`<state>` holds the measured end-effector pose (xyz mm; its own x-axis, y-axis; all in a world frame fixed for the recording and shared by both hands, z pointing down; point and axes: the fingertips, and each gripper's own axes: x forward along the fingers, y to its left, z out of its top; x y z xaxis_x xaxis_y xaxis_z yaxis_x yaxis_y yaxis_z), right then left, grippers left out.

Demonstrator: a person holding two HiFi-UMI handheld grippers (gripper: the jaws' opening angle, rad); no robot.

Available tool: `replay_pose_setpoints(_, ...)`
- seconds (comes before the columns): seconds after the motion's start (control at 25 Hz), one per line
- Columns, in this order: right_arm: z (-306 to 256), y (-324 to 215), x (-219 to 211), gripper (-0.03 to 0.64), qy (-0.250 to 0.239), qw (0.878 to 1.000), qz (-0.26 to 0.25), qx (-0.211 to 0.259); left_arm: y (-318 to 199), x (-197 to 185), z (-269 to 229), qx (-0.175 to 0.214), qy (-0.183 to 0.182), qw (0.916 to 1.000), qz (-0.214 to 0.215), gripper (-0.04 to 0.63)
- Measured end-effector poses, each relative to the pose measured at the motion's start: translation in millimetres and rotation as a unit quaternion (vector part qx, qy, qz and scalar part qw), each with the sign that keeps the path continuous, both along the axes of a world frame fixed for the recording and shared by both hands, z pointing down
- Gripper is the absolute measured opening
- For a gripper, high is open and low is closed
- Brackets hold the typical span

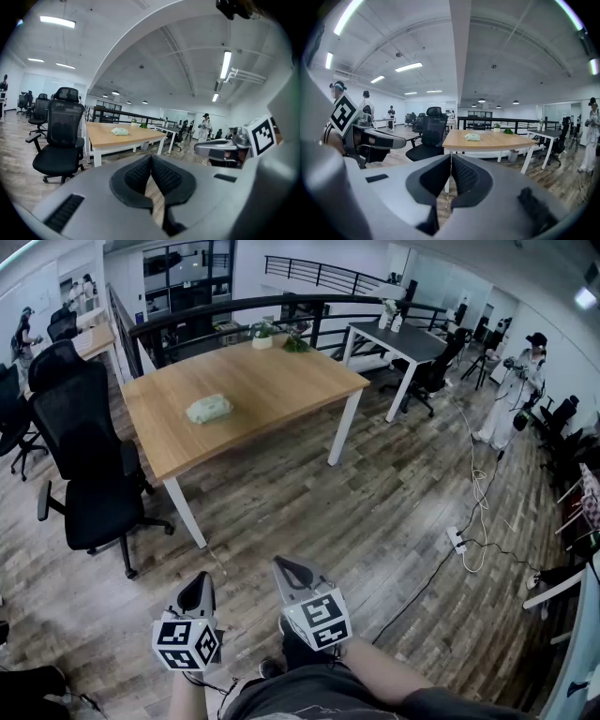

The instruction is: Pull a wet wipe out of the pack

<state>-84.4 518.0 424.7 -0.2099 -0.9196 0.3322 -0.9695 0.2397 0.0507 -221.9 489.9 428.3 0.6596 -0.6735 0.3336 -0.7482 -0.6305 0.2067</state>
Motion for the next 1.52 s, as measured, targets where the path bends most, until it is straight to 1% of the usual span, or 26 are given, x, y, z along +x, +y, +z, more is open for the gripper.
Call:
replay_pose_setpoints(0.12, 1, 5, -3, 0.028, 0.0, 1.0, 0.004, -0.001, 2, -2, -4, 0.009, 0.0, 1.0, 0.003, 0.012)
replay_pose_setpoints(0.36, -6, 19, -3, 0.028, -0.002, 1.0, 0.014, 0.013, 16, -4, -9, 0.025, -0.006, 0.9996, 0.008, 0.012)
replay_pose_setpoints(0.6, -6, 30, -7, 0.028, 0.001, 1.0, 0.016, 0.015, 29, -11, -4, 0.018, -0.007, 0.9998, 0.005, 0.012)
replay_pose_setpoints(0.8, -9, 35, -8, 0.028, -0.008, 1.0, 0.017, 0.015, 33, -14, -11, 0.023, -0.008, 0.9997, 0.003, 0.012)
replay_pose_setpoints(1.0, -9, 40, -5, 0.028, -0.017, 0.999, 0.026, 0.029, 35, -15, -7, 0.023, -0.008, 0.9997, 0.005, 0.012)
replay_pose_setpoints(1.12, -3, 37, -1, 0.028, -0.026, 0.999, 0.033, 0.025, 31, -15, -1, 0.017, -0.006, 0.9998, 0.003, 0.012)
replay_pose_setpoints(1.24, 4, 28, 2, 0.028, -0.026, 0.999, 0.035, 0.019, 25, -16, 4, 0.011, -0.012, 0.9999, 0.003, 0.012)
replay_pose_setpoints(1.52, 9, -5, 10, 0.029, -0.026, 0.999, 0.034, 0.016, -5, -18, 9, 0.006, -0.009, 0.9999, -0.01, 0.012)
